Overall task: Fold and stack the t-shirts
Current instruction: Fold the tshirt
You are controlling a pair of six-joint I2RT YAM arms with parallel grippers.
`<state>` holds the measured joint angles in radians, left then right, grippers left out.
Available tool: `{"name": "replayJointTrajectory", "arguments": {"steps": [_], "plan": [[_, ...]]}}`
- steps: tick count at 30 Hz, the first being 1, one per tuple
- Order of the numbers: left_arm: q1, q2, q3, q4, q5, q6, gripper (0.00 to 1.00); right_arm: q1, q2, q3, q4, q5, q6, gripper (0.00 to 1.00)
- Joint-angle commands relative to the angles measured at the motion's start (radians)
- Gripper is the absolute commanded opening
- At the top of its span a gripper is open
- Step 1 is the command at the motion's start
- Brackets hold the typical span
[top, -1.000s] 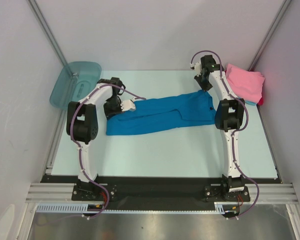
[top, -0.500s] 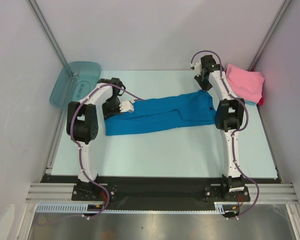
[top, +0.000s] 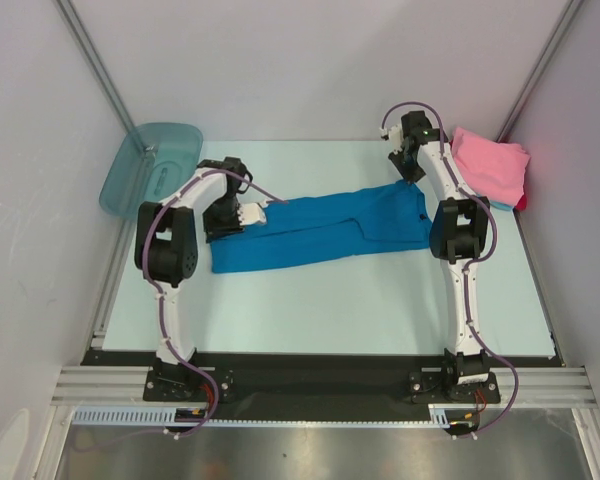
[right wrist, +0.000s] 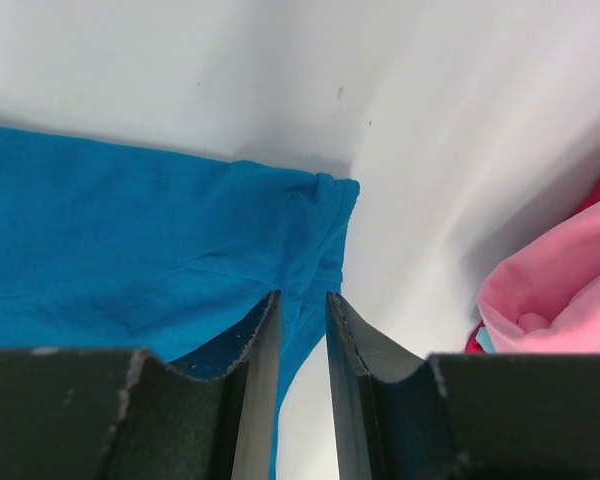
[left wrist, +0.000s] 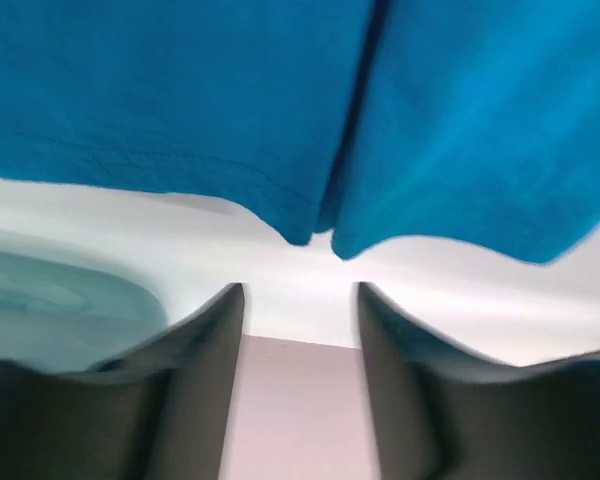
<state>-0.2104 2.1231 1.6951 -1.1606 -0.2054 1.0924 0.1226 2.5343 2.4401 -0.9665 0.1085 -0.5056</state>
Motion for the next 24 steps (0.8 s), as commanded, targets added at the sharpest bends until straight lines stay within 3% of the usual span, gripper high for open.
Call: {"name": "replayJointTrajectory", "arguments": {"steps": [1,2,3,8,12,13,16,20,21,24], "plan": [[-0.001,0.012,-0.05,0.076,-0.098,0.001,0.58,0.006,-0.074,-0.003,0.006,0.0,-0.013,0.3],[-0.001,0.012,-0.06,0.087,-0.11,0.003,0.78,0.006,-0.075,-0.003,0.005,0.0,-0.013,0.31],[-0.003,0.011,-0.066,0.102,-0.139,0.001,0.8,0.006,-0.078,-0.003,0.005,0.0,-0.014,0.31],[-0.003,-0.005,-0.028,0.159,-0.152,-0.003,0.82,0.006,-0.085,-0.013,-0.015,-0.015,-0.024,0.32],[-0.02,-0.046,0.047,0.206,-0.079,-0.023,0.82,0.015,-0.124,-0.068,-0.063,-0.075,-0.037,0.3],[-0.033,-0.06,0.037,0.26,-0.054,-0.022,0.81,0.018,-0.131,-0.084,-0.075,-0.087,-0.045,0.28],[-0.064,-0.144,-0.05,0.416,-0.013,-0.005,0.82,0.032,-0.15,-0.113,-0.135,-0.147,-0.066,0.02],[-0.096,-0.212,-0.167,0.662,-0.049,-0.048,0.86,0.043,-0.178,-0.116,-0.189,-0.222,-0.065,0.0],[-0.096,-0.209,-0.17,0.7,-0.058,-0.125,0.9,0.057,-0.187,-0.116,-0.189,-0.237,-0.06,0.0],[-0.084,-0.172,-0.117,0.71,-0.094,-0.266,0.94,0.092,-0.219,-0.112,-0.183,-0.248,-0.06,0.0]]}}
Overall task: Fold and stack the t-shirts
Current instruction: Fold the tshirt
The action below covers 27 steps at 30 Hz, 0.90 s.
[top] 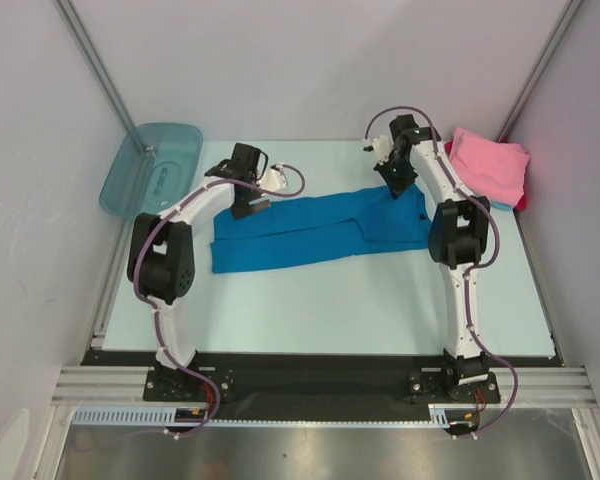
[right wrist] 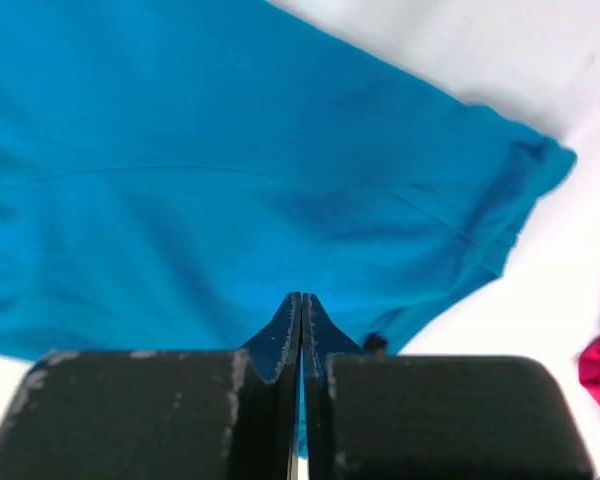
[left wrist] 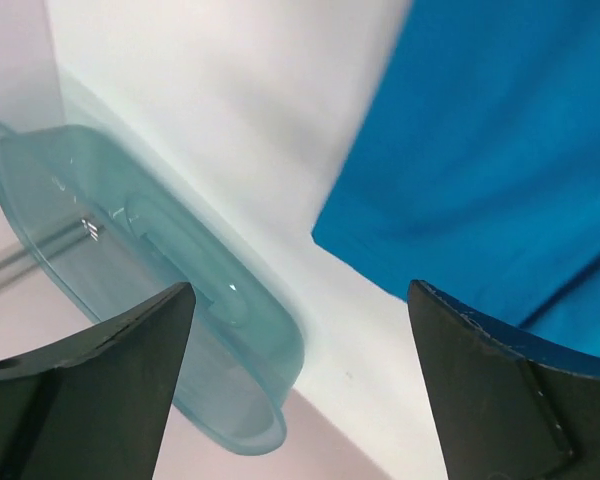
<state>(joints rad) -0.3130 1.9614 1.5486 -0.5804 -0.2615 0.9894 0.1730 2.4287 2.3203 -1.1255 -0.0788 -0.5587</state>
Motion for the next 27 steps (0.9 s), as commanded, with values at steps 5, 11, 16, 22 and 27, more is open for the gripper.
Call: {"name": "replayJointTrajectory", "arguments": {"steps": [5,11,16,22,27], "plan": [[0.034,-0.009,0.038,0.123,-0.048,-0.271,0.94,0.134,-0.135,0.025,-0.008,-0.084,-0.009,0.0],[0.078,-0.012,0.09,0.129,-0.105,-0.432,0.97,0.217,-0.108,0.005,0.067,-0.026,0.022,0.0],[0.08,-0.047,0.044,0.137,-0.094,-0.417,0.97,0.189,-0.076,-0.019,0.087,0.004,0.059,0.0],[0.08,-0.062,0.028,0.148,-0.096,-0.394,0.97,0.151,-0.111,-0.064,0.023,0.01,0.008,0.0],[0.078,-0.056,0.054,0.146,-0.09,-0.391,0.97,0.097,-0.152,-0.099,-0.147,-0.015,-0.043,0.0]]}}
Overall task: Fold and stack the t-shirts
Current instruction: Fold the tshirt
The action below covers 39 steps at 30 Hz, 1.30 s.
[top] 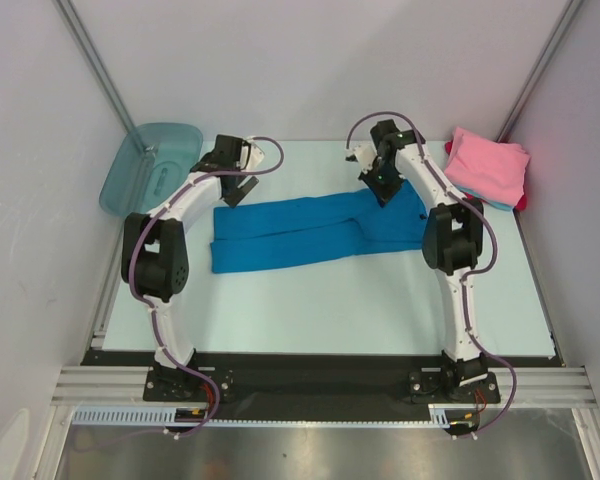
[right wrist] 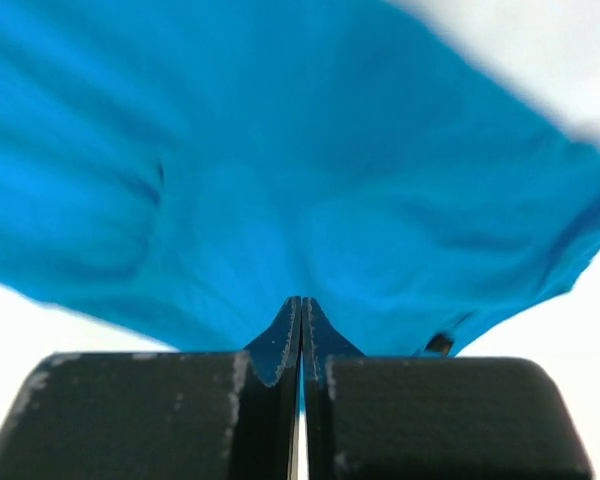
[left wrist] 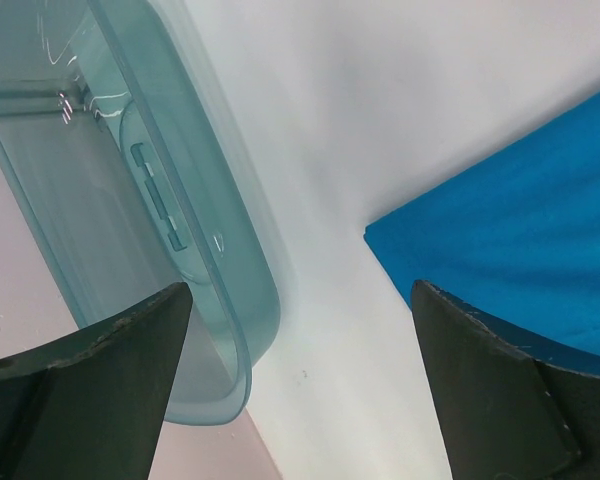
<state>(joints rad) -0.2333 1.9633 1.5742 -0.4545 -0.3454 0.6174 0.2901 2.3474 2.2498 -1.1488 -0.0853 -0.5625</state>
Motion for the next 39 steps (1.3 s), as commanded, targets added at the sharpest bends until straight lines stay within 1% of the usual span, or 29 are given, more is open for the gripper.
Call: {"name": "replayJointTrajectory", "arguments": {"steps": [1,3,8,15,18,24,33,39], "plan": [[-0.003,-0.058,0.032,0.02,-0.006,-0.018,0.97,-0.031,-0.085,-0.05,-0.144,-0.014,-0.036,0.0],[-0.003,-0.053,0.044,0.02,-0.004,-0.021,0.97,-0.051,-0.132,-0.116,-0.153,-0.034,-0.034,0.0],[-0.006,-0.046,0.058,0.019,0.0,-0.007,0.97,-0.089,-0.21,-0.232,-0.196,-0.027,-0.034,0.0],[-0.012,-0.026,0.082,0.019,0.002,0.013,0.97,-0.131,-0.235,-0.349,-0.265,-0.03,-0.039,0.0],[-0.014,-0.011,0.096,0.019,0.0,0.027,0.97,-0.154,-0.22,-0.397,-0.279,-0.022,-0.045,0.0],[-0.018,0.005,0.129,0.02,-0.009,0.051,0.97,-0.204,-0.154,-0.377,-0.289,-0.034,-0.036,0.0],[-0.018,-0.007,0.126,0.019,-0.032,0.071,0.97,-0.247,-0.051,-0.354,-0.255,0.007,-0.022,0.0],[-0.018,-0.015,0.119,0.017,-0.037,0.062,0.97,-0.25,0.024,-0.271,-0.23,0.027,0.004,0.0]]}}
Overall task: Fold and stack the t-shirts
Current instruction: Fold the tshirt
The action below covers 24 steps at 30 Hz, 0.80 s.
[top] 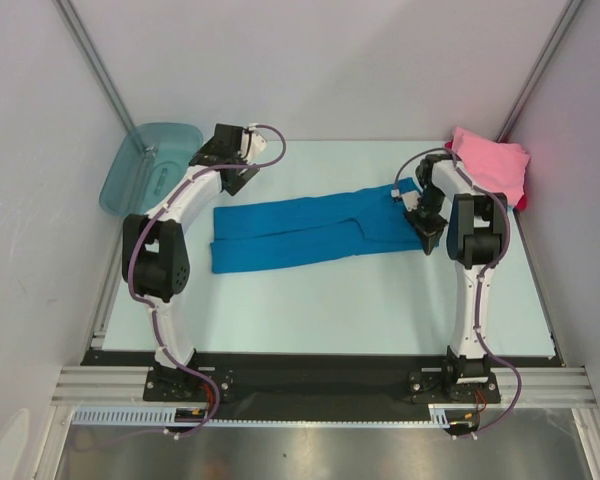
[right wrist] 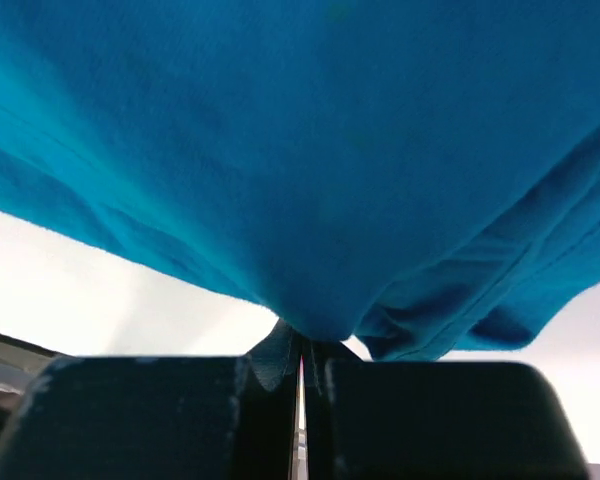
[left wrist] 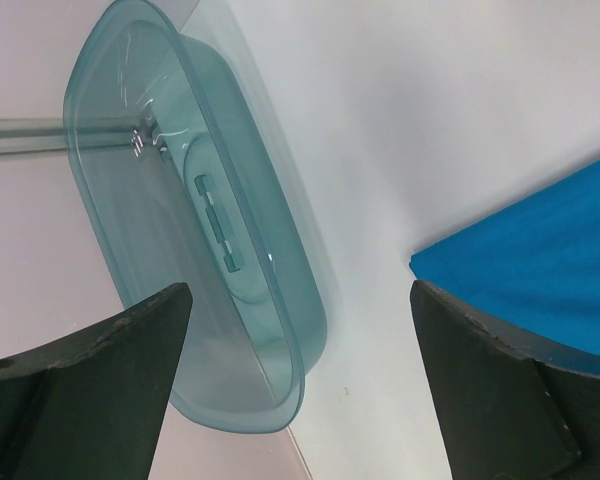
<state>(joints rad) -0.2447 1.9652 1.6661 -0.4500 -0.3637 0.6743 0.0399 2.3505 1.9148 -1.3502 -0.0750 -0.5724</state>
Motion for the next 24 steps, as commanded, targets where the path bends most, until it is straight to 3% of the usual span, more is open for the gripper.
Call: {"name": "replayJointTrajectory", "arguments": {"steps": [1,10,15,20,24], "plan": [[-0.007,-0.017,0.024,0.014,-0.02,0.007,0.97,-0.001,0.03,0.075,-0.021,0.024,0.017,0.0],[-0.011,-0.042,-0.008,0.014,-0.035,0.041,0.97,0.012,0.131,0.224,0.104,0.108,0.055,0.0],[-0.016,-0.052,-0.025,0.014,-0.052,0.068,0.96,0.049,0.174,0.265,0.236,0.164,0.025,0.0],[-0.027,-0.078,-0.068,0.014,-0.072,0.1,0.97,0.077,0.291,0.461,0.247,0.176,-0.012,0.0],[-0.027,-0.101,-0.097,0.014,-0.087,0.122,0.96,0.103,0.311,0.474,0.339,0.242,-0.055,0.0]]}}
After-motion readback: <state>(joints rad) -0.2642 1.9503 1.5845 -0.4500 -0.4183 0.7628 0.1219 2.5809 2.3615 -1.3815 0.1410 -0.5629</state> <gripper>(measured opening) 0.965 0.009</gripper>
